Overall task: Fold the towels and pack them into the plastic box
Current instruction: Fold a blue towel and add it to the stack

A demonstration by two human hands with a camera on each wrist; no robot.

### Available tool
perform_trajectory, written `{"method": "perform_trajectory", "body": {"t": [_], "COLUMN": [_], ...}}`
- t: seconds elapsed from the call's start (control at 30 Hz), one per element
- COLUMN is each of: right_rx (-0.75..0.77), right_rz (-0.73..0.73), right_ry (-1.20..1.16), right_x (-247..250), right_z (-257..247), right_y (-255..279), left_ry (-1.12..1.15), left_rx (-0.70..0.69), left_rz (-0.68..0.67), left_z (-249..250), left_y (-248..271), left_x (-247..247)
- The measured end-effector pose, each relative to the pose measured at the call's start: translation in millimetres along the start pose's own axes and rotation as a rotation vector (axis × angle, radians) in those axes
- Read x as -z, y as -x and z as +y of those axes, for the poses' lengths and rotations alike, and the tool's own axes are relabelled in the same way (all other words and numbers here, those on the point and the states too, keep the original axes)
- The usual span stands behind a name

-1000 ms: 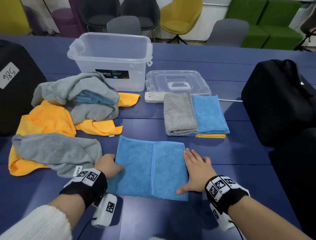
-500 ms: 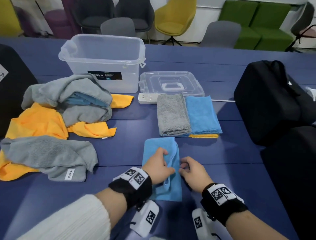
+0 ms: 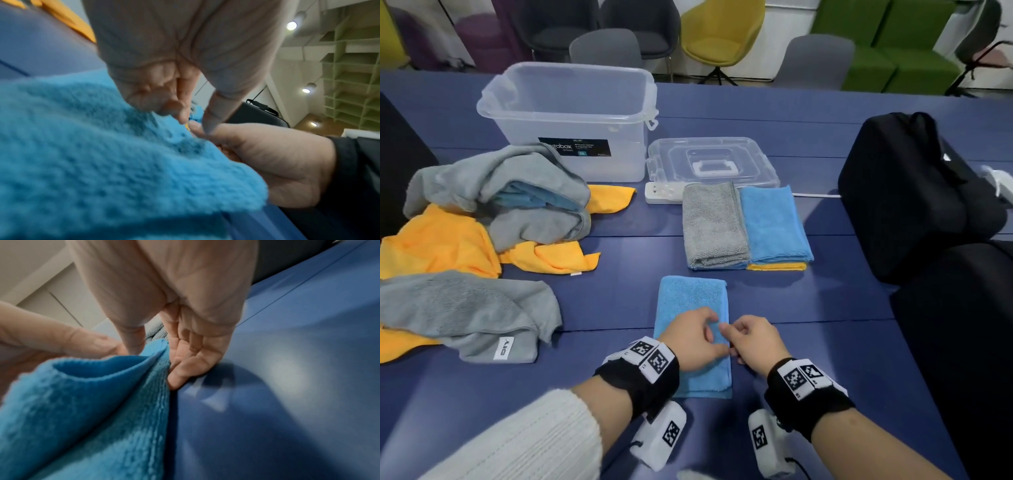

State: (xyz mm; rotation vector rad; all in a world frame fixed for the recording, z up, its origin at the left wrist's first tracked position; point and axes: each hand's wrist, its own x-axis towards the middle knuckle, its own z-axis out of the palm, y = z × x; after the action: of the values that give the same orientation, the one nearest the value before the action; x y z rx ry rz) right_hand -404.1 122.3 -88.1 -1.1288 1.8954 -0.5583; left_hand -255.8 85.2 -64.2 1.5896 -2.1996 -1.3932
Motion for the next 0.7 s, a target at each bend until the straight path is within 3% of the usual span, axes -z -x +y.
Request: {"method": "perform_trajectory", "body": {"t": [0.07,0.13,0.2,0.27,0.4,0.57,0.7], "right_rx": [-0.004,-0.008,-0.027,-0.061,-0.083,-0.054,0.079], "right_rz": [-0.007,-0.022,-0.049,-0.094,-0.193,-0.239,-0.075], "right_ry": [0.069,0.112,0.102,0.018,-0.316,-0.682,-0.790], "right_x": [-1.3,-3.3,-6.2,-8.4,-1.9,36.4,82.2], "right_z": [-2.4,-3.5,-4.1,-4.7,-3.9,-4.6,-17.4], "right_y": [-0.3,0.2,0.5,-0.4,1.0,-0.8,-22.5], "left_ry": [-0.064,-0.078,-0.077,-0.036,0.200,0.546,0.674], "left_rx": [-0.005,0.078,0.257,0.349,0.273,0.103,-0.056], "left_rz": [0.206,0.354,0.324,0.191,0.018,-0.012,0.070], "left_z": [-10.6,-27.5,-39.8,-46.2,-42.3,-11.8,25.2], "left_y": [1.2,0.5,1.5,2.3,0.2,-9.6,-40.8], "left_x": [13.8,24.2,31.7,35.3,33.3,36.8,48.4]}}
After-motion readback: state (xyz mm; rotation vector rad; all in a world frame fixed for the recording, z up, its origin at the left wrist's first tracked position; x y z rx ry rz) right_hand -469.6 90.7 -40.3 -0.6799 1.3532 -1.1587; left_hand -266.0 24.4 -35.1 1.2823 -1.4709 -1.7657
